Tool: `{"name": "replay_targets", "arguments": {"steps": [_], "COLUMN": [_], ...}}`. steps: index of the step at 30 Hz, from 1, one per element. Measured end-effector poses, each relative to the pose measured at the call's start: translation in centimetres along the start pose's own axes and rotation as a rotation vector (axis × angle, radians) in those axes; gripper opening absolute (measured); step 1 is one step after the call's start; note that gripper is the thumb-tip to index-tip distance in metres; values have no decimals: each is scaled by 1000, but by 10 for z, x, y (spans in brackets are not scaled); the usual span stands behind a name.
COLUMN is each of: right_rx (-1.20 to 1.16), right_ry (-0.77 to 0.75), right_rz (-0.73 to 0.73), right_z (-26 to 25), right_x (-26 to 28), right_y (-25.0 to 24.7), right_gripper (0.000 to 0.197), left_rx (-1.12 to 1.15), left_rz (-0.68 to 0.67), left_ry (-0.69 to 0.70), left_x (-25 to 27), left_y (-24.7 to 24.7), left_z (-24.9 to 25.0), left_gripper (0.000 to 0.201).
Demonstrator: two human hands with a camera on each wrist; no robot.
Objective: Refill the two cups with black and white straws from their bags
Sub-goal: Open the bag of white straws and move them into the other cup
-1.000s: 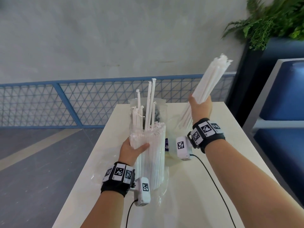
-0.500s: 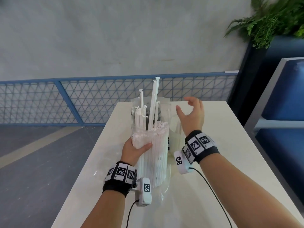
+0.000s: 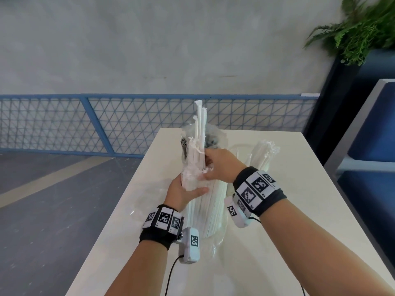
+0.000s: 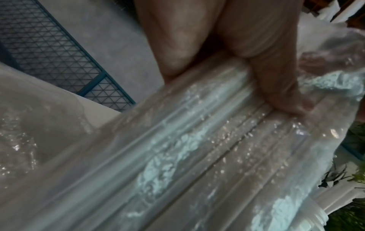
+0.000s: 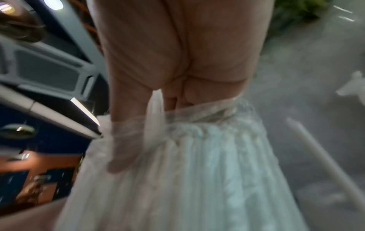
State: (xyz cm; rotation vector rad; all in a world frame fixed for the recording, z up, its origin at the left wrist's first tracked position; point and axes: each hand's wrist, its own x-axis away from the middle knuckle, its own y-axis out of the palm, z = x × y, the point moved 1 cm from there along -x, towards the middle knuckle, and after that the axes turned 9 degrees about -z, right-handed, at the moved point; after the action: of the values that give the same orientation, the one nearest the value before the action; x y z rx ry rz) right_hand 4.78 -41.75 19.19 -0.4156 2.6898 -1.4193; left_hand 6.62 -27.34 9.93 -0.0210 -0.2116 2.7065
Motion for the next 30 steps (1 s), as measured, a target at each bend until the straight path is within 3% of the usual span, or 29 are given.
{"name": "replay_targets", "arguments": {"steps": [3, 8, 12, 16, 20, 22, 26, 30], "right_rx": [263, 528, 323, -81, -408, -428, -234, -288], "right_ry": [2, 149, 200, 241, 206, 186, 279, 267], "right_rz": [24, 162, 353, 345, 293, 276, 338, 275], "right_z": [-5, -6, -4, 15, 16, 14, 19, 20], "right_x": [5, 15, 18, 15, 17, 17, 19, 18], "right_y": [-2, -13, 3, 19, 20, 21, 21, 20], "right_gripper": [42, 49, 43, 40, 51, 51, 52, 57], "left_rx": [21, 26, 50, 27, 20, -4, 80, 108], "left_rz": [-11, 75, 63, -59, -51, -25, 54, 22], "left_ry": [5, 31, 46, 74, 40, 17, -29, 15], "left_x": [2, 2, 4, 1, -9, -13, -12, -7], "left_y": [-1, -6, -7, -5, 0, 3, 0, -1], "left_z": [-2, 1, 1, 2, 4, 3, -1, 0], "left_gripper": [64, 50, 43, 65, 82, 89, 61, 60]}}
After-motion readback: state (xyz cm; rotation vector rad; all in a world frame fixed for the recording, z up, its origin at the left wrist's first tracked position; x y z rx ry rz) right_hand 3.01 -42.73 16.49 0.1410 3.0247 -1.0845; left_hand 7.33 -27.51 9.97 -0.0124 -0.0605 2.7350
